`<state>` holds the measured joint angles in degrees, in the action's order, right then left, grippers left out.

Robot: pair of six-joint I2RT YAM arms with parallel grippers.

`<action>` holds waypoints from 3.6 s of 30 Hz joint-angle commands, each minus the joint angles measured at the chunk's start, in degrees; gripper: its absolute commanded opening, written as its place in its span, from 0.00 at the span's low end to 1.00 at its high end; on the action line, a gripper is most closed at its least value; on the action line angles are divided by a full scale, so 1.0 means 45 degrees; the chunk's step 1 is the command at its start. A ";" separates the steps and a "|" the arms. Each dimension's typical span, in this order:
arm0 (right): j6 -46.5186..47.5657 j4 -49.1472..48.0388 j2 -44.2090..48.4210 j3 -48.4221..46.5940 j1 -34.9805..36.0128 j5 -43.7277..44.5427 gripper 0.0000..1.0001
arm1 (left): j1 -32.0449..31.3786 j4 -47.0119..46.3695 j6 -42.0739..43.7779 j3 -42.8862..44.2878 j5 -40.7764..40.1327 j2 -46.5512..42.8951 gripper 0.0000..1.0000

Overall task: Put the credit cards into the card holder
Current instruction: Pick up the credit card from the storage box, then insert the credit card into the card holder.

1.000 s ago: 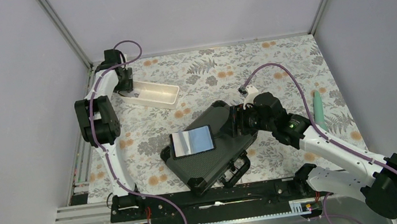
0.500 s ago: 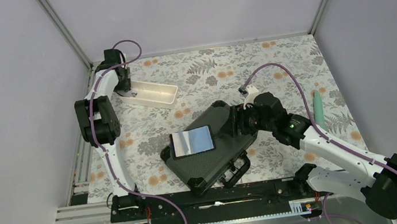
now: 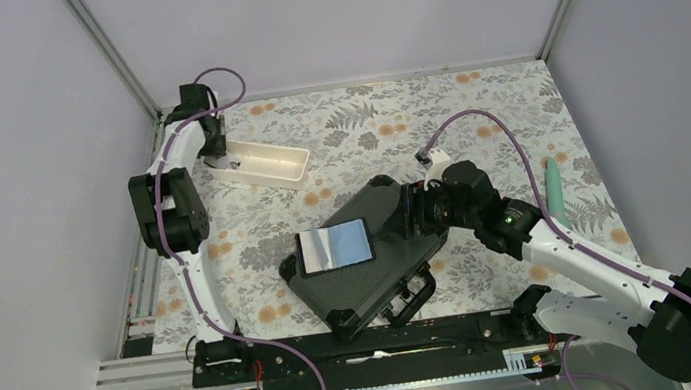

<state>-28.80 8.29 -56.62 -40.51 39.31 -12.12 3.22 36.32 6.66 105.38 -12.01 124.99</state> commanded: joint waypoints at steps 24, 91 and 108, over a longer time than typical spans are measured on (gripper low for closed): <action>-0.0100 -0.0063 0.0500 0.0035 -0.0031 -0.0022 0.67 | 0.0026 -0.0576 0.0259 0.0097 -0.0591 -0.1005 0.30; 0.1252 -0.0575 0.1506 -0.1730 -0.0029 -0.5425 0.79 | -0.5539 -0.1114 -0.4716 -0.8763 1.2308 -1.4370 0.00; 0.0962 -0.1425 -0.0797 -0.2609 0.1292 -0.7571 0.51 | -0.7187 -0.1010 -0.4304 -1.0120 1.6913 -1.5158 0.00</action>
<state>-23.86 6.44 -58.57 -49.65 41.71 -43.03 -28.27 33.69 -14.74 59.55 59.61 57.12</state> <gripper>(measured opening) 0.554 0.032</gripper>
